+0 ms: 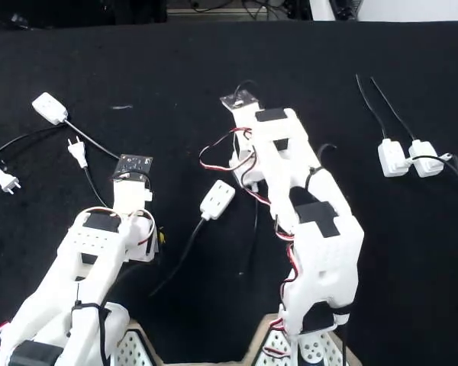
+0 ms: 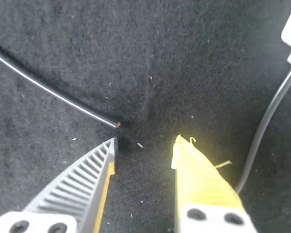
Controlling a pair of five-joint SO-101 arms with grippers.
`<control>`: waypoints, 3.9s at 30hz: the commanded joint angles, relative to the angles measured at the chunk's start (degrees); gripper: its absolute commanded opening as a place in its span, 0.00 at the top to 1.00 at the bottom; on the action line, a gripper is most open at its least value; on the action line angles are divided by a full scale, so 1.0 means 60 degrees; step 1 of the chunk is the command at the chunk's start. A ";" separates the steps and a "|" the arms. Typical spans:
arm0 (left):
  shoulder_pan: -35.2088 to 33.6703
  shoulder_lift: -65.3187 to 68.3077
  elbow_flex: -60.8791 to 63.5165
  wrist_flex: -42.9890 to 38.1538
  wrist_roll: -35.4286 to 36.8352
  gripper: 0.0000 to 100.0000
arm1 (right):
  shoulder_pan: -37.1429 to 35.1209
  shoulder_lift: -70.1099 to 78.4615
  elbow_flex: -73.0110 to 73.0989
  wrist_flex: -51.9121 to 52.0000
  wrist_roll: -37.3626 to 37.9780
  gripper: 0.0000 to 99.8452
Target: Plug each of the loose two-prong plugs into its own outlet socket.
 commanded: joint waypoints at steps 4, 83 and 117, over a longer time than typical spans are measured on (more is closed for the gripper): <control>-0.0066 -0.0249 -0.0066 -0.0029 0.0015 0.80 | 0.0147 -0.0593 0.0037 -0.0410 0.0073 0.99; -0.1546 -0.9832 0.1282 0.1744 0.0674 0.80 | -0.6989 -1.2125 1.0190 -0.6359 -0.1055 0.99; -0.0755 -0.9963 0.1033 0.1875 0.0542 0.80 | -0.7546 -1.0147 0.9546 -0.6579 -0.1040 0.99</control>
